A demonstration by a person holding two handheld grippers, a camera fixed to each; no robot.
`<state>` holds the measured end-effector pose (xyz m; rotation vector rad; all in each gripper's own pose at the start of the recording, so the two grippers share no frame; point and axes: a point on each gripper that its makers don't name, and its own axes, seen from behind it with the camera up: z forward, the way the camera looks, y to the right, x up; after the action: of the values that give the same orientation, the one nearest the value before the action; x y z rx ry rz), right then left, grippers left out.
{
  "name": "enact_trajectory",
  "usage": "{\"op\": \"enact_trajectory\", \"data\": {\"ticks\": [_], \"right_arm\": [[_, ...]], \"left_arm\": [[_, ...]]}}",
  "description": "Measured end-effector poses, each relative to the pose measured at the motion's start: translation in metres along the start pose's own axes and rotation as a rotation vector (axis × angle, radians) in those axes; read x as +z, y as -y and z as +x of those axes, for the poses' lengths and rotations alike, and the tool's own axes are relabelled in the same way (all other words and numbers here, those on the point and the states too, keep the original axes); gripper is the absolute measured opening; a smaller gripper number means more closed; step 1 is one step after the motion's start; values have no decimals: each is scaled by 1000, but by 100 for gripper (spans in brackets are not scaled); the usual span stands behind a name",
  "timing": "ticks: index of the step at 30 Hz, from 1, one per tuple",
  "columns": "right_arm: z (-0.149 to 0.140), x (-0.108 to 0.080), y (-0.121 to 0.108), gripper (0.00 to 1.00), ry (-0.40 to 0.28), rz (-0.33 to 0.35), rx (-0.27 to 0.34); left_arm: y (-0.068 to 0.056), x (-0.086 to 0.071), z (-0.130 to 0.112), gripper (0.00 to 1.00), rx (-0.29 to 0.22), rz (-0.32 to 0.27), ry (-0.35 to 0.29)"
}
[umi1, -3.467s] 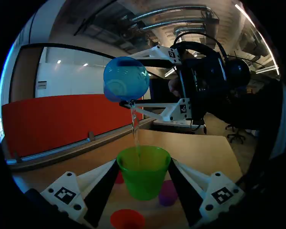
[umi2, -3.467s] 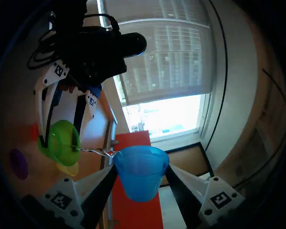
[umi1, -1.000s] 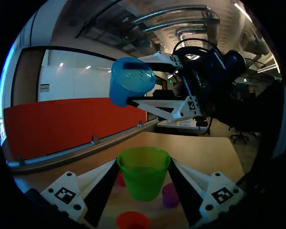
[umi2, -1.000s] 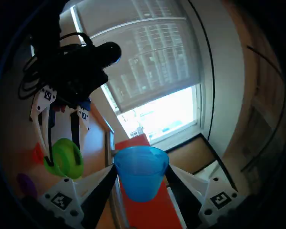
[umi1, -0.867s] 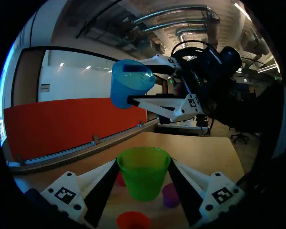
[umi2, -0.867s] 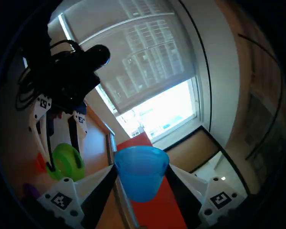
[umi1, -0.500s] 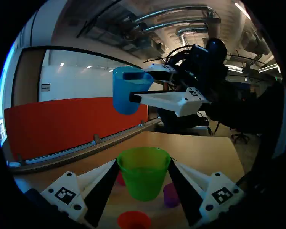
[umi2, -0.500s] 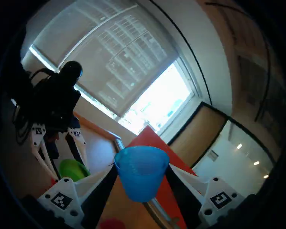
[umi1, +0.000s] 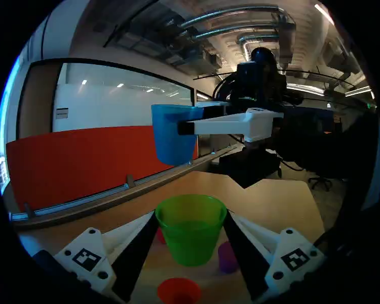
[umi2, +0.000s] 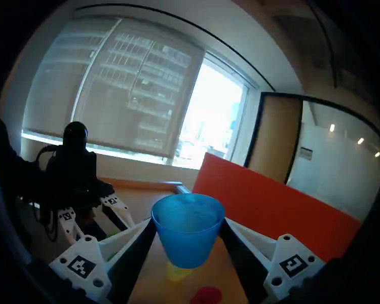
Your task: Pour water
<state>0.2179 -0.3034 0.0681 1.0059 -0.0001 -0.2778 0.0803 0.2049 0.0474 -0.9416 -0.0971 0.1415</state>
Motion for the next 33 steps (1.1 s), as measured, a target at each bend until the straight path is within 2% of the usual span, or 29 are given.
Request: {"op": "enact_trajectory", "data": {"ticks": [5,9,21,27,33], "right_arm": [[-5,-1,1,90,13,23,103],[-10,-3,-1,90,28,27,142],[-45,-13,-8,90,122,18,134],[-63,-17,-11,90,169,19,136],[-82,-21,-13,91,211,27,138]], "left_arm": [[1,-2,-3,87,1,5,16],[0,-3,-7,88,3,2,36],[-2,-5,-24,88,-2,17,113],[-5,-6,-36,88,12,25,163],[-10,-10,-44,88,5,30,197]]}}
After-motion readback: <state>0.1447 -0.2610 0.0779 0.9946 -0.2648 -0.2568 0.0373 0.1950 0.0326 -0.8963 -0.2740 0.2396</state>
